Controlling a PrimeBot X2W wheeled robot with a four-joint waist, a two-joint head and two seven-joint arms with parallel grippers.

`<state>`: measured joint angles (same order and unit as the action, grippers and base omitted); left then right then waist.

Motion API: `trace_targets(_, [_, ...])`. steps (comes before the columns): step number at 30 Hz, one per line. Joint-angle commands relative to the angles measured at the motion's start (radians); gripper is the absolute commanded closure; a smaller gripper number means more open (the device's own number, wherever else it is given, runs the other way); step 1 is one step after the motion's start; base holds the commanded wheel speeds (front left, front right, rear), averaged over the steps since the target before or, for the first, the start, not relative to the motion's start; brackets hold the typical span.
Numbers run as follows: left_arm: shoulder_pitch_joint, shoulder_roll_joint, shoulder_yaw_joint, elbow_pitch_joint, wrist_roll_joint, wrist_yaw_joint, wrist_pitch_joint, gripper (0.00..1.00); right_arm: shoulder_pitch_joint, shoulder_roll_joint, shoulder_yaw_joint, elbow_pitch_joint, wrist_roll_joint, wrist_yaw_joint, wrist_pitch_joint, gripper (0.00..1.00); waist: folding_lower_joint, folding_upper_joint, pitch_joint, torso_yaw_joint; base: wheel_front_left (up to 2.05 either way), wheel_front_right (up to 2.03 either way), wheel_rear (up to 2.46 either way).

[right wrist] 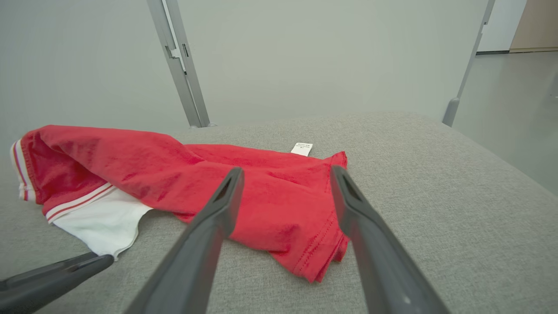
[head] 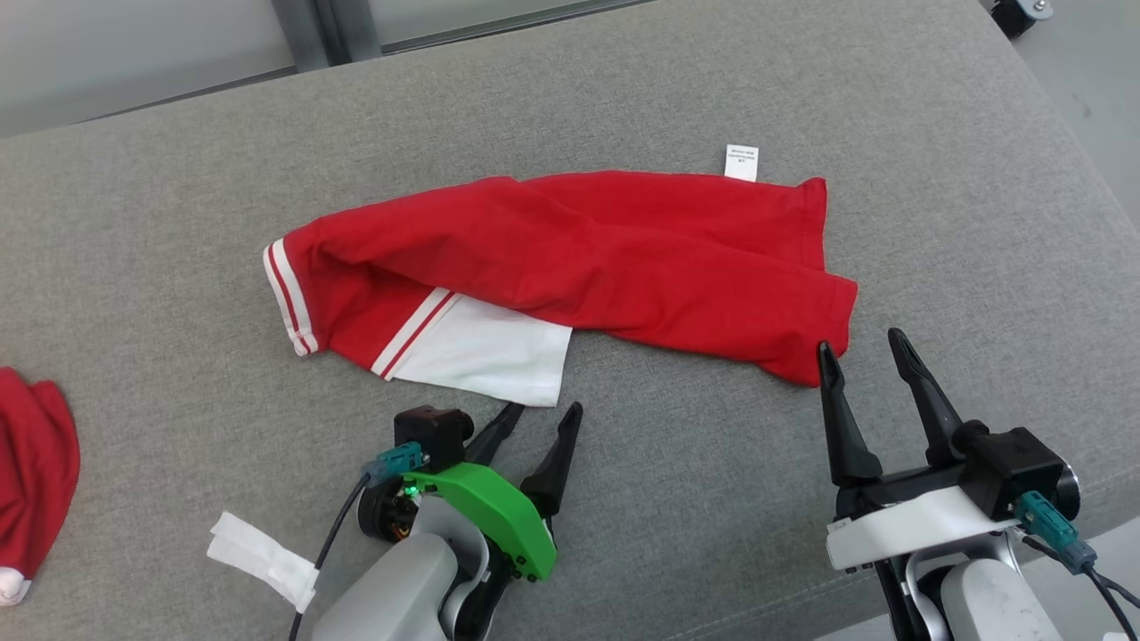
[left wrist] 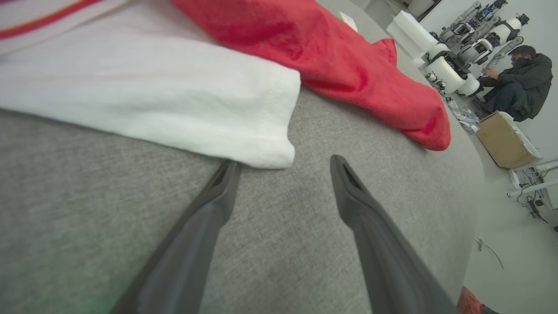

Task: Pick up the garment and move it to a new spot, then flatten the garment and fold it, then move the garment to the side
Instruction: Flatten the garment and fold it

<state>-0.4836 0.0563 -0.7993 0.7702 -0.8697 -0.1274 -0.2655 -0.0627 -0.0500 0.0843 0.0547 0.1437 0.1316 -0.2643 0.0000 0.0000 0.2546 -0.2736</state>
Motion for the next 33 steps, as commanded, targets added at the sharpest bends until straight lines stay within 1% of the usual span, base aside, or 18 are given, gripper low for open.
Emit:
trace_targets(1, [0.01,0.002,-0.016,0.018,-0.021,-0.006,0.009,0.0,-0.005,-0.001,0.001,-0.003,0.008,-0.002,0.0,0.0,0.0,0.0,0.006,-0.007,0.0,0.0,0.0])
trace_targets(4, [-0.003,0.007,-0.034,0.017,-0.031,-0.007,0.007,0.0,-0.003,-0.001,0.001,-0.003,0.012,-0.002,0.0,0.0,0.0,0.0,0.009,-0.008,0.0,0.0,0.0])
trace_targets(5, [-0.007,0.01,-0.035,0.018,-0.033,-0.007,0.006,0.13,-0.003,-0.001,0.001,-0.002,0.013,-0.002,0.0,0.0,0.0,0.0,0.009,-0.008,0.0,0.0,0.0])
trace_targets(6, [-0.015,0.015,-0.034,0.019,-0.032,-0.007,0.005,0.32,-0.004,-0.001,0.001,-0.002,0.014,-0.002,0.0,0.0,0.0,0.0,0.01,-0.008,0.0,0.0,0.0])
trace_targets(7, [-0.019,0.016,-0.03,0.017,-0.033,-0.007,0.005,0.53,-0.005,-0.001,0.001,-0.001,0.015,-0.002,0.0,0.0,0.0,0.0,0.01,-0.008,0.0,0.0,0.0])
trace_targets(8, [-0.024,0.018,-0.027,0.011,-0.032,-0.007,0.004,0.67,-0.008,-0.001,0.0,-0.001,0.015,-0.002,0.0,0.0,0.0,0.0,0.011,-0.008,0.0,0.0,0.0])
trace_targets(9, [-0.028,0.02,-0.02,0.004,-0.026,-0.007,0.004,0.76,-0.009,-0.001,0.0,-0.001,0.015,-0.002,0.0,0.0,0.0,0.0,0.011,-0.007,0.0,0.0,0.0])
trace_targets(10, [-0.029,0.021,-0.014,-0.001,-0.02,-0.006,0.004,0.98,-0.011,-0.001,0.0,-0.001,0.016,-0.002,0.0,0.0,0.0,0.0,0.012,-0.007,0.0,0.0,0.0])
trace_targets(11, [-0.027,0.022,-0.016,-0.004,-0.017,-0.006,0.004,1.0,-0.012,-0.001,0.001,-0.001,0.017,-0.002,0.0,0.0,0.0,0.0,0.012,-0.006,0.0,0.0,0.0])
trace_targets(16, [-0.022,0.039,-0.003,-0.034,0.009,-0.006,0.003,1.0,-0.011,-0.001,-0.005,-0.005,0.019,-0.002,0.0,0.0,0.0,0.0,0.013,0.003,0.0,0.0,0.0])
trace_targets(19, [-0.014,0.053,0.044,-0.085,0.042,-0.005,0.002,1.0,-0.005,-0.001,-0.009,-0.002,0.018,-0.002,0.0,0.0,0.0,0.0,0.013,0.015,0.0,0.0,0.0])
trace_targets(25, [0.064,0.076,0.214,-0.244,0.135,-0.005,0.001,1.0,0.014,-0.001,-0.007,0.046,0.023,-0.002,0.0,0.0,0.0,0.0,0.011,0.042,0.0,0.0,0.0])
trace_targets(30, [0.15,0.085,0.361,-0.389,0.234,-0.005,0.001,1.0,0.016,-0.001,-0.019,0.135,0.016,-0.002,0.0,0.0,0.0,0.0,0.009,0.064,0.0,0.0,0.0])
trace_targets(33, [0.195,0.075,0.42,-0.462,0.27,-0.005,0.001,1.0,0.003,-0.001,-0.032,0.204,0.02,-0.002,0.0,0.0,0.0,0.0,0.006,0.08,0.0,0.0,0.0])
